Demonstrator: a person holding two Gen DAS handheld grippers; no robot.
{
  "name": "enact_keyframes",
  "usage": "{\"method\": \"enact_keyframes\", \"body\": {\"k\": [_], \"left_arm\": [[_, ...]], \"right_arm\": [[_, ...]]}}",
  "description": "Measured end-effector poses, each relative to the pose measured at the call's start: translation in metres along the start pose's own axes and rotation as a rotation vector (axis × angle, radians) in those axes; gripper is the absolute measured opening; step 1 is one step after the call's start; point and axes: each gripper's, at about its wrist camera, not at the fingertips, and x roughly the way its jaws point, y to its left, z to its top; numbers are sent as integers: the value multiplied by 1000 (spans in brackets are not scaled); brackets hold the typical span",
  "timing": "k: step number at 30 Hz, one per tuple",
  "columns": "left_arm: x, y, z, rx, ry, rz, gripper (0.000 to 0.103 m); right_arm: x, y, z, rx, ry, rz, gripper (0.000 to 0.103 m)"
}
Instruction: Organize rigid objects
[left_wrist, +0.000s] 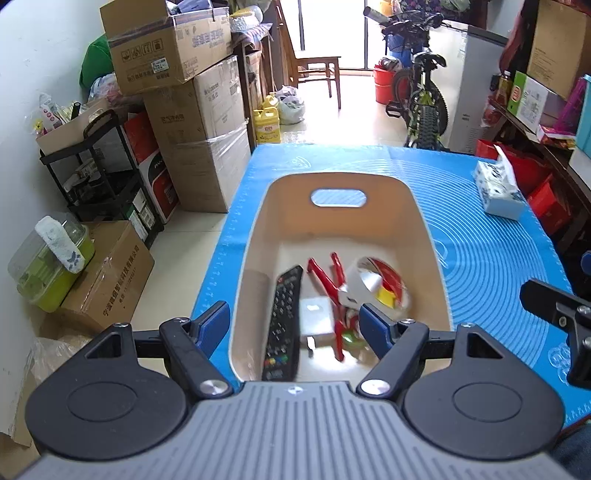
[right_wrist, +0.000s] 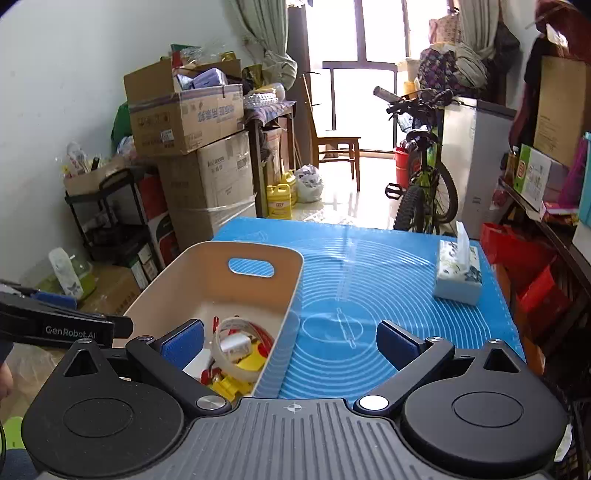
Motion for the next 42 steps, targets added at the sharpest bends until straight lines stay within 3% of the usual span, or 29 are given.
{"method": "enact_keyframes", "body": {"k": [21, 33, 42], "left_arm": [[-70, -68, -59, 19, -54, 9, 77], [-81, -86, -109, -7, -97, 3, 77], [-82, -88, -125, -6, -143, 4, 77]], "right_arm": [[-102, -44, -68, -3, -23, -46, 100], [-124, -62, -106, 18, -23, -59, 100], [-132, -67, -133, 23, -55, -87, 100]]}}
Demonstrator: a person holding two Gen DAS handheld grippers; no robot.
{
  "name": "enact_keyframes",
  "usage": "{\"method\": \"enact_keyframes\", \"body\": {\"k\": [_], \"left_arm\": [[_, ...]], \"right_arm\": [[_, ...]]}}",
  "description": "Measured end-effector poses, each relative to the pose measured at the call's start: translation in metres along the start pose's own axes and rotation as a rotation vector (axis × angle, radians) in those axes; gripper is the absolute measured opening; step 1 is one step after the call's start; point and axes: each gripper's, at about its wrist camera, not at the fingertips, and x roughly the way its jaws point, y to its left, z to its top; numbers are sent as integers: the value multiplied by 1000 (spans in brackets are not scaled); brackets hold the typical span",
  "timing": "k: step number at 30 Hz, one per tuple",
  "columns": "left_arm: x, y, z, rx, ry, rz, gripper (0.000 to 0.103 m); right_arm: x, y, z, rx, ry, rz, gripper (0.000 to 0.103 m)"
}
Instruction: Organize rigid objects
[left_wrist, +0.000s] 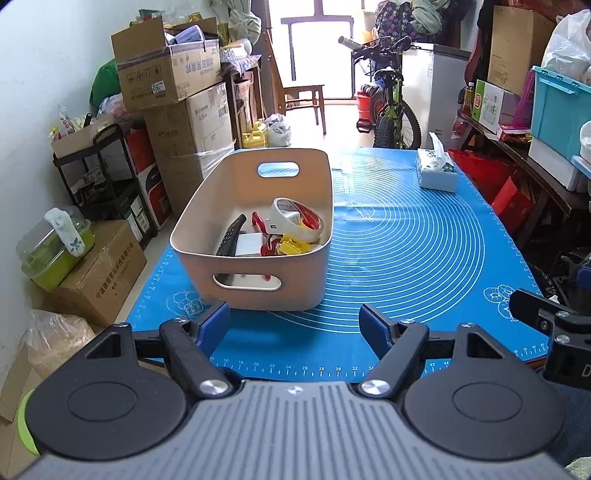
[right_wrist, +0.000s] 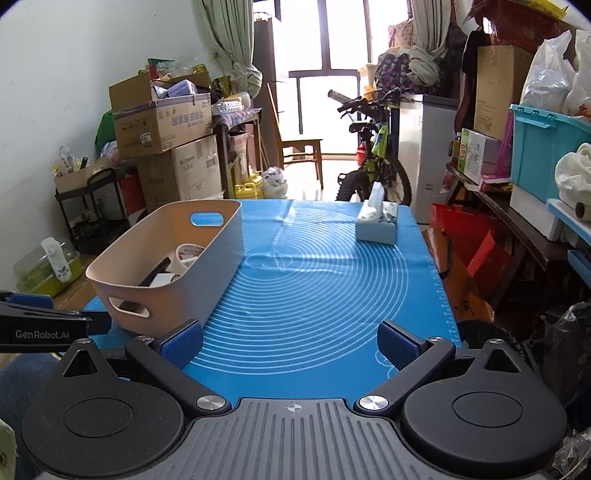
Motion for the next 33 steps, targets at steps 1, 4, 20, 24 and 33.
{"method": "enact_keyframes", "body": {"k": [1, 4, 20, 24, 33], "left_arm": [[0, 1, -2, -3, -5, 0, 77], [2, 4, -9, -20, 1, -19, 77], [2, -8, -37, 62, -52, -36, 77], [2, -12, -39, 76, -64, -45, 77], [6, -13, -40, 67, -51, -35, 77]], "right_arm": [[-1, 0, -3, -3, -8, -4, 100], [-3, 0, -10, -17, -26, 6, 100], [-9, 9, -41, -22, -51, 7, 100], [-7, 9, -42, -25, -45, 7, 100], [-10, 12, -43, -43, -55, 9, 100]]}}
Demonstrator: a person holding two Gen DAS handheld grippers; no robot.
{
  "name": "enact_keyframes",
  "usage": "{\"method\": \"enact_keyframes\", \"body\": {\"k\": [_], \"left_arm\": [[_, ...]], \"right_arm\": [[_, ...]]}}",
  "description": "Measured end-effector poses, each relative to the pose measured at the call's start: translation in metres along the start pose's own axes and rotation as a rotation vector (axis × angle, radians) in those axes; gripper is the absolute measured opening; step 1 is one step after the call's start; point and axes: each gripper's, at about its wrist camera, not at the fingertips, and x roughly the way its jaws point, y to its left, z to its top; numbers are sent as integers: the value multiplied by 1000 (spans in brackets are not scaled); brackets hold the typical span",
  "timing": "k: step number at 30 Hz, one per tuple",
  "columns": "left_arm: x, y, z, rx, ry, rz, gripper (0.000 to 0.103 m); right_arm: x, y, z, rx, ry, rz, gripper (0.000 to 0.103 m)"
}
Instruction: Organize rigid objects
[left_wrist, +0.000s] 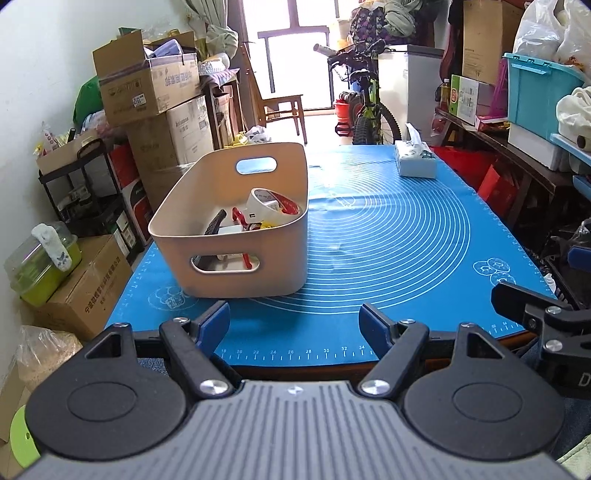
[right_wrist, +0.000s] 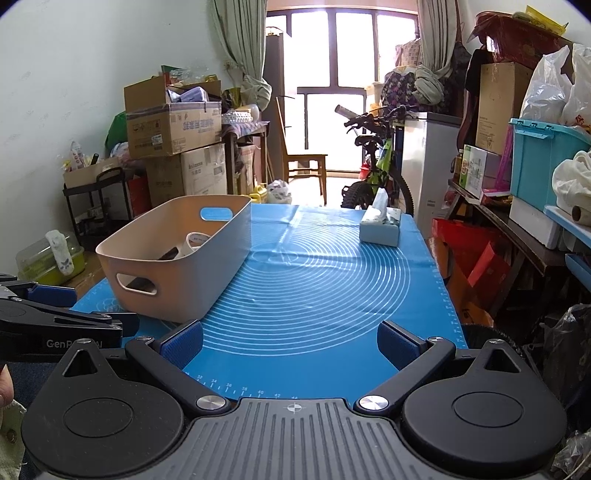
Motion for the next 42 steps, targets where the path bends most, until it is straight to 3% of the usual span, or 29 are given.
{"method": "enact_keyframes", "body": {"k": [42], "left_arm": [[-1, 0, 0, -3, -4, -4, 77]], "right_arm": [[2, -1, -4, -13, 2, 3, 100]]}}
